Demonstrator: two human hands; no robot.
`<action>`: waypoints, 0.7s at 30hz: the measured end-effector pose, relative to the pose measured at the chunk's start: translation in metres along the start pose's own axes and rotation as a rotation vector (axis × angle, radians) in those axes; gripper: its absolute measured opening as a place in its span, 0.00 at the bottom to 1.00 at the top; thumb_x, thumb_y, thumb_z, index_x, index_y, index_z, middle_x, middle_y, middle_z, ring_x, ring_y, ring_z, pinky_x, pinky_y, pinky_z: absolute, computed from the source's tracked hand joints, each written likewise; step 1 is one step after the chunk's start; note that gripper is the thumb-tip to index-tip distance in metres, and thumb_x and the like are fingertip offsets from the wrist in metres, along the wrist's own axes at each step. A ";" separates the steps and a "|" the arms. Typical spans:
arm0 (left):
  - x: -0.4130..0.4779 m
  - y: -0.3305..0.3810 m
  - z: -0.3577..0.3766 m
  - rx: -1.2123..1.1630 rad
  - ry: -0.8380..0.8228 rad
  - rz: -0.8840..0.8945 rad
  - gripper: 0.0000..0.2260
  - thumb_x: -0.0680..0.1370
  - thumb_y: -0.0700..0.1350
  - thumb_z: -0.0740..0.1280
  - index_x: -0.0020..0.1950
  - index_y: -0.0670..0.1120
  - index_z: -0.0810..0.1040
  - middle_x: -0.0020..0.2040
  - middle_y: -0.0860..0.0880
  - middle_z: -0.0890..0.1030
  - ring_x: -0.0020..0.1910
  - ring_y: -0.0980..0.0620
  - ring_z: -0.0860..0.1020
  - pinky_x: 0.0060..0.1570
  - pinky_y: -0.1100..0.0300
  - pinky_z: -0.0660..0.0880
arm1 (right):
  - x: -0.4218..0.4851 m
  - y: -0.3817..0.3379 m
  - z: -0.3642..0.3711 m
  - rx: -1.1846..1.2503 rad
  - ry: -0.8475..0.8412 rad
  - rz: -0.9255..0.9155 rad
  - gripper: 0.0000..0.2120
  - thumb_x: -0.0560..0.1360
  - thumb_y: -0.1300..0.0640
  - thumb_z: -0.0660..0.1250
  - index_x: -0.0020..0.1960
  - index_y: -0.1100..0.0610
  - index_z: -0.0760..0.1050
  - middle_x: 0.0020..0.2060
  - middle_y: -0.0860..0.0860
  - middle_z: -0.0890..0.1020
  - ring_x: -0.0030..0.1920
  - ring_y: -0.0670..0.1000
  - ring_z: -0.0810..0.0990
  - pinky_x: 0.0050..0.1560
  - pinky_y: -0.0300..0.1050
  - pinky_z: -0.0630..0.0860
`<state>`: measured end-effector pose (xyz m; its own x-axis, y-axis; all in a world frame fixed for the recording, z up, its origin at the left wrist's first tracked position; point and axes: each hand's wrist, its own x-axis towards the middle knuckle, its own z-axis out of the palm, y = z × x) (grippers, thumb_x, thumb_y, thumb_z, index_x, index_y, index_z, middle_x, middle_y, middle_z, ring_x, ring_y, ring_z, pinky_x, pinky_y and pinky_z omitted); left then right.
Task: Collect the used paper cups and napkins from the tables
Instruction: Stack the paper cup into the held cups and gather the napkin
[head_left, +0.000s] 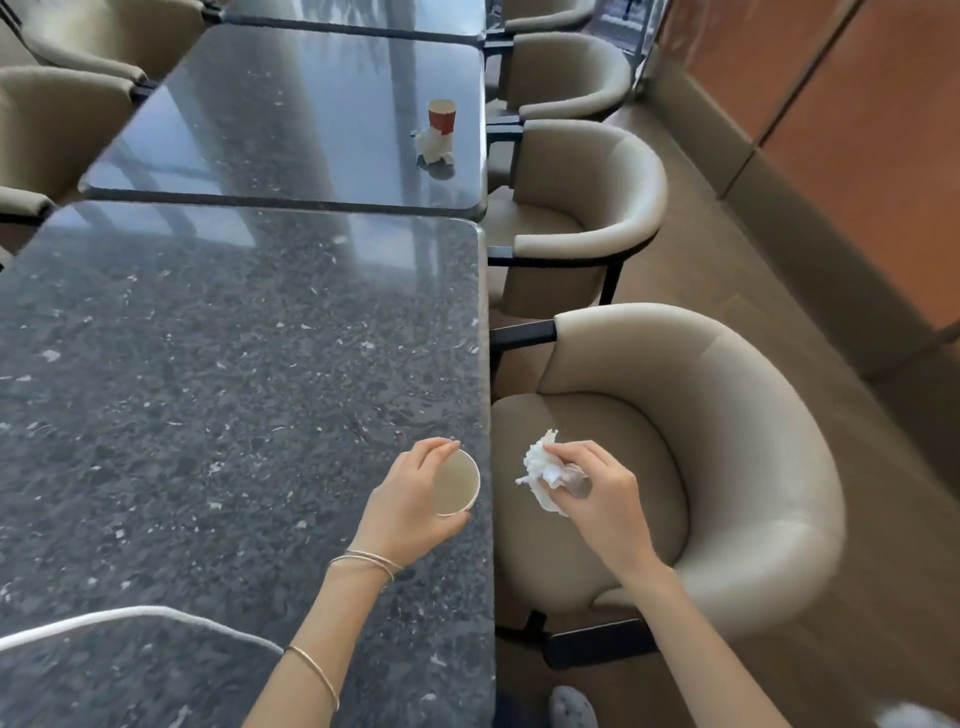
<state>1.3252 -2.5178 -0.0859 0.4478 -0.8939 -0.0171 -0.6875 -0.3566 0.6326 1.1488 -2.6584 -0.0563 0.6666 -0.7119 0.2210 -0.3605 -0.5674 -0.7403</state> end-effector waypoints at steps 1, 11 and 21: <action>0.000 0.013 0.001 -0.003 -0.003 0.052 0.33 0.67 0.53 0.73 0.69 0.50 0.66 0.66 0.57 0.68 0.61 0.55 0.68 0.55 0.57 0.73 | -0.004 0.004 -0.012 -0.003 0.029 0.016 0.13 0.66 0.64 0.75 0.49 0.56 0.80 0.43 0.47 0.80 0.43 0.42 0.77 0.45 0.31 0.70; 0.001 0.149 0.053 -0.041 -0.131 0.334 0.37 0.65 0.59 0.73 0.70 0.53 0.63 0.66 0.59 0.67 0.61 0.59 0.67 0.56 0.61 0.70 | -0.086 0.058 -0.142 -0.108 0.220 0.135 0.16 0.65 0.66 0.76 0.51 0.54 0.79 0.44 0.44 0.80 0.45 0.40 0.77 0.45 0.27 0.69; -0.021 0.306 0.175 -0.068 -0.082 0.337 0.35 0.65 0.55 0.75 0.68 0.50 0.68 0.64 0.56 0.68 0.56 0.57 0.71 0.51 0.61 0.73 | -0.174 0.143 -0.294 -0.062 0.243 0.102 0.15 0.66 0.62 0.76 0.51 0.55 0.80 0.46 0.45 0.81 0.47 0.40 0.78 0.48 0.31 0.72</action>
<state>1.0054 -2.6556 -0.0279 0.1526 -0.9781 0.1412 -0.7479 -0.0209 0.6635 0.7898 -2.7375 -0.0137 0.4509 -0.8412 0.2985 -0.4619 -0.5061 -0.7284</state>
